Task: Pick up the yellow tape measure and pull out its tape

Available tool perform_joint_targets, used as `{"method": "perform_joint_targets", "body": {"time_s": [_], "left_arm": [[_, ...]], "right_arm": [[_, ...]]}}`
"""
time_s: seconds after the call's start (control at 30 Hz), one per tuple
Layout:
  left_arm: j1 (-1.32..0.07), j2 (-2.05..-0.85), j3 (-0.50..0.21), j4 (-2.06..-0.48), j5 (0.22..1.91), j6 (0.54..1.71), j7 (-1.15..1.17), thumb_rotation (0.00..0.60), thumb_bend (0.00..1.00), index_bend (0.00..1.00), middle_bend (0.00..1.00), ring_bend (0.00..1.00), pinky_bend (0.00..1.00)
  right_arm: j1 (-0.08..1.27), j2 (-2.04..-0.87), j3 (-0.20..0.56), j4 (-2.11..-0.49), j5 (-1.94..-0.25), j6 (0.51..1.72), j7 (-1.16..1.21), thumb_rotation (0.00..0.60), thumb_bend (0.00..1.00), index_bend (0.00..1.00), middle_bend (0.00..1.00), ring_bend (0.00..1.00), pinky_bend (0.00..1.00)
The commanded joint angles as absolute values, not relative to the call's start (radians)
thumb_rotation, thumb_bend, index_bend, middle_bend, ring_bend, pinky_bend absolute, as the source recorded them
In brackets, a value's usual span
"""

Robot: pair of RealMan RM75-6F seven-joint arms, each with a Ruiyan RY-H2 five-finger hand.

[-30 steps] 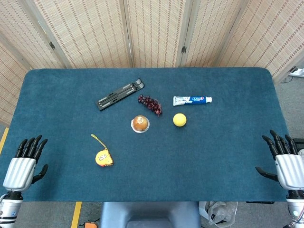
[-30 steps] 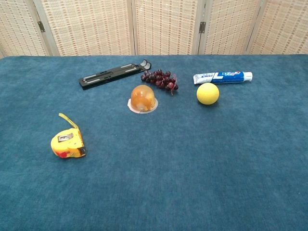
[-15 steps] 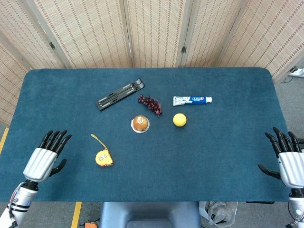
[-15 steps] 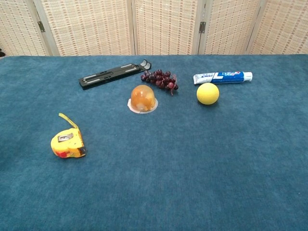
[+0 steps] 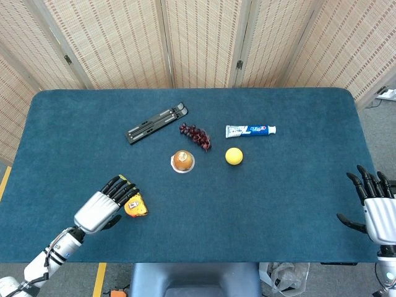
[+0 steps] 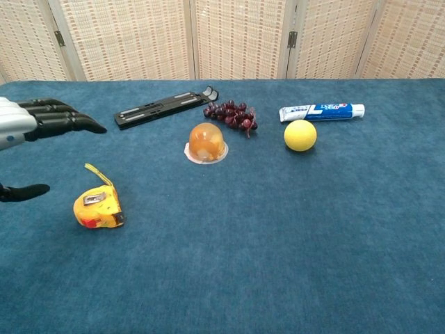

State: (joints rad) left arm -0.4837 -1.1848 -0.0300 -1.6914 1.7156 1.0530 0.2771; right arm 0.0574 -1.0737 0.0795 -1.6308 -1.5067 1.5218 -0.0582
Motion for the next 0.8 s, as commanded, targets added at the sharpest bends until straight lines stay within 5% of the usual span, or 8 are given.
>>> {"method": "perform_joint_targets", "body": {"time_s": [0.03,0.8], "left_arm": [[-0.531,-1.202,-0.024,-1.704,1.698,0.984,0.306,0.600,0.40,0.11,0.13,0.10,0.00],[-0.689,-1.271,-0.042,-1.698,1.410,0.716,0.471,0.600,0.42,0.11,0.13,0.10,0.00]], "right_arm": [[0.058,-1.075,0.079,-1.629,-1.506,1.520,-0.057,0.600,0.08,0.12,0.05,0.10,0.00],[0.050,-1.083,0.079,-1.623,-1.488,1.520,-0.056,0.600,0.08,0.12,0.05,0.10,0.00]]}}
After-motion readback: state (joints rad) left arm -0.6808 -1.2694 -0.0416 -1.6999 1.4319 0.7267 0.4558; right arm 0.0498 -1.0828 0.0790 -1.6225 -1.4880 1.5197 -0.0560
